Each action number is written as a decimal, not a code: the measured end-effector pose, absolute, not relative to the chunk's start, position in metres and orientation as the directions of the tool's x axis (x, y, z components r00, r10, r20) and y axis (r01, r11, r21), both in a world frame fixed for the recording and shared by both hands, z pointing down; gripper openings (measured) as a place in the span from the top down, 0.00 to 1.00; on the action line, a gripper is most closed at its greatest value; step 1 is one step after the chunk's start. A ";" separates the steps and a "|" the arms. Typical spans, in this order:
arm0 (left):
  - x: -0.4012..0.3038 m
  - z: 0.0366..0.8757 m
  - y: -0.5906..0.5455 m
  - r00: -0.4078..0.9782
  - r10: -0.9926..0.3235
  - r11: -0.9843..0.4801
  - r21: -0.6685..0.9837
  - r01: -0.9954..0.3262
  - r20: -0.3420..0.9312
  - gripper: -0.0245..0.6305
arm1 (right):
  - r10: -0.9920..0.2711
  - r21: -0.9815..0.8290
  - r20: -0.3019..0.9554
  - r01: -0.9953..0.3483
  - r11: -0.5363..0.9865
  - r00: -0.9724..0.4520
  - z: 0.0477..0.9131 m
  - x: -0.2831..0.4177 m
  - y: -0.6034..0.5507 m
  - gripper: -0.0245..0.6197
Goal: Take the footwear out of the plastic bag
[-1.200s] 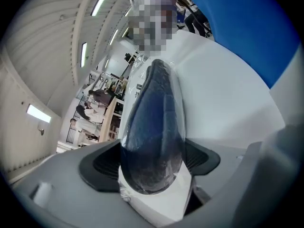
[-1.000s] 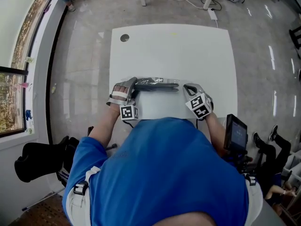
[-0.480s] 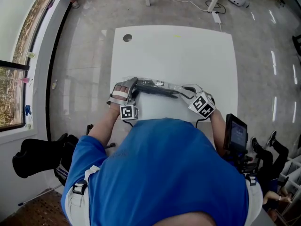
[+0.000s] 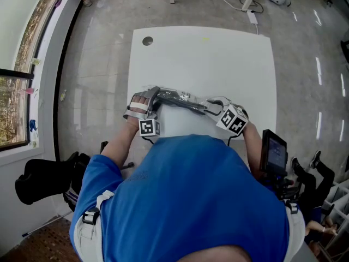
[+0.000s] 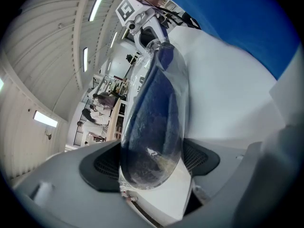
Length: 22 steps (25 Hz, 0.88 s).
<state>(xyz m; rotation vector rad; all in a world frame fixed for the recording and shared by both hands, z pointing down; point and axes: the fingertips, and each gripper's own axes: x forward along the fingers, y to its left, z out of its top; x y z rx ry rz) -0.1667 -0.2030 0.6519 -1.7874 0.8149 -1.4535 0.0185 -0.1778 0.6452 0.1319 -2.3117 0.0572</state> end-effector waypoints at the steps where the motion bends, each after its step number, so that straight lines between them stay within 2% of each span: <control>1: -0.167 0.653 -0.203 0.178 -0.812 -0.571 -0.820 -0.048 0.555 0.36 | -0.079 0.004 0.740 -0.113 0.994 -0.668 0.647 0.018 -0.178 0.72; 10: -0.173 0.655 -0.204 0.161 -0.807 -0.582 -0.812 -0.049 0.569 0.36 | -0.003 -0.046 0.749 -0.056 0.997 -0.662 0.641 0.019 -0.168 0.72; 22: -0.170 0.658 -0.208 0.114 -0.788 -0.614 -0.785 -0.082 0.604 0.37 | 0.038 -0.037 0.755 0.015 0.999 -0.655 0.634 0.012 -0.152 0.72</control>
